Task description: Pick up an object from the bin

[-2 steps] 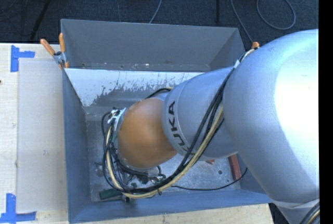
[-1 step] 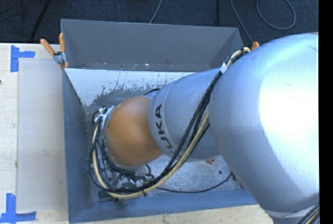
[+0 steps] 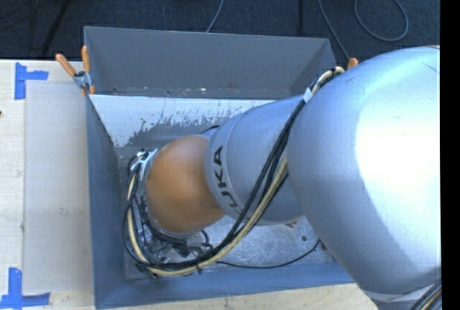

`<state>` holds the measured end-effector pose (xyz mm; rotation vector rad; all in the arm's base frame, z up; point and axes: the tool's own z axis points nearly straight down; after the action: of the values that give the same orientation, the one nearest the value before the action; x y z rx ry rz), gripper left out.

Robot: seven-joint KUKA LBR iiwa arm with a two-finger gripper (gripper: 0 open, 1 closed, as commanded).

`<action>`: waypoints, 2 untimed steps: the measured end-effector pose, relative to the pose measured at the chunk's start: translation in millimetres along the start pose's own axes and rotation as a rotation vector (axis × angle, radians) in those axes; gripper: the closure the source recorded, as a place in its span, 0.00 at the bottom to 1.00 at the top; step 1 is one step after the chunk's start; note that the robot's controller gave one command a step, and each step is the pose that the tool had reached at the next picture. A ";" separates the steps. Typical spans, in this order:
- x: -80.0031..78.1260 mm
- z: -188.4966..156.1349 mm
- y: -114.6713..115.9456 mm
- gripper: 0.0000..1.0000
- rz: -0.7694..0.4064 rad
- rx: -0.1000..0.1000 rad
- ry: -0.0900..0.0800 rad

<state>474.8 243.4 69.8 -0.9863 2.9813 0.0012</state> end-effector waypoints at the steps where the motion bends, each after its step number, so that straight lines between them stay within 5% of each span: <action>1: -1.2 -49.6 0.3 1.00 0.002 0.001 -0.003; 2: -2.2 -96.7 0.5 1.00 0.005 0.001 -0.002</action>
Offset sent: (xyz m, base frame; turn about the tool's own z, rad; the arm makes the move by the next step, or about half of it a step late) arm -0.0002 0.0000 0.0475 0.0000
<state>476.2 245.0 166.5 -0.9784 2.9814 0.0011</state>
